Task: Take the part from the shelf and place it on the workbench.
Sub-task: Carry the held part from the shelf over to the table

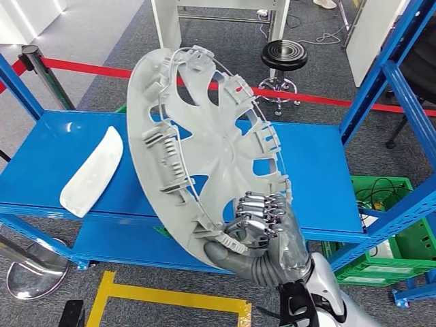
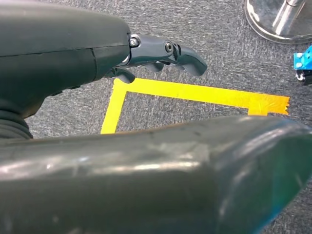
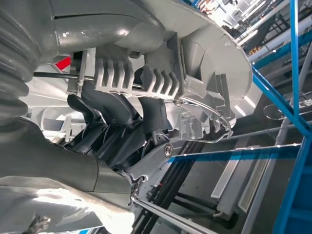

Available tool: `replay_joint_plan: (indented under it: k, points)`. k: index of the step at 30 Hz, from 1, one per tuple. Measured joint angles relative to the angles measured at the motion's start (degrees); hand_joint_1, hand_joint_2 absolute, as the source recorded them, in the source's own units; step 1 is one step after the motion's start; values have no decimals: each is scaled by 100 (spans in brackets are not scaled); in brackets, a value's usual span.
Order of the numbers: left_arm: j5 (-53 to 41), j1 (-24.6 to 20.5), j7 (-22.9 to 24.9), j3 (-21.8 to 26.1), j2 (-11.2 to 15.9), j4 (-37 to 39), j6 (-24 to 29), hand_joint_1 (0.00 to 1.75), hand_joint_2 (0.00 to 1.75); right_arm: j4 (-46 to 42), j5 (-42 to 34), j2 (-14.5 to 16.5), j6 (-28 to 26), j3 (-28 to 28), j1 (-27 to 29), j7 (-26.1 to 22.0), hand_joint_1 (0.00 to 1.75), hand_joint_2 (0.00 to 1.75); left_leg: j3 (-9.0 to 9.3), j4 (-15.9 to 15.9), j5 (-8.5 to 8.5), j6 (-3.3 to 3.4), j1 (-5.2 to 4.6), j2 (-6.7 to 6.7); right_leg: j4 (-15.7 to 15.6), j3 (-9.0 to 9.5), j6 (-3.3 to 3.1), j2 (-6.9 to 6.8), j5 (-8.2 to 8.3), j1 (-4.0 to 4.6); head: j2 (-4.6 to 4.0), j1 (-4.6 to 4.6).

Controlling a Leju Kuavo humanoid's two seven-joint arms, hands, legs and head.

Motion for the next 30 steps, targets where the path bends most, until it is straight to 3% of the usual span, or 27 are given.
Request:
replay_joint_plan:
  k: [3, 7, 30]
  points:
    - [4, -4, -14, -1, 0, 4, 3, 0, 0, -16, 0, -20, -36, 1, 0, 0, 175, 175, 0, 0, 0, 0, 0, 0, 0, 0, 0, 1, 0, 0, 0, 1]
    - [4, -7, -16, -6, -2, 7, 3, 0, 175, -30, 0, -34, -40, 1, 0, 2, 175, 175, 0, 0, 0, 0, 0, 0, 0, 0, 0, 0, 0, 0, 0, 0]
    - [50, -35, -328, -144, 0, 10, 21, 0, 175, -64, 55, -116, -239, -2, 24, 22, 175, 175, 0, 0, 0, 0, 0, 0, 0, 0, 0, 1, 0, 0, 0, 0]
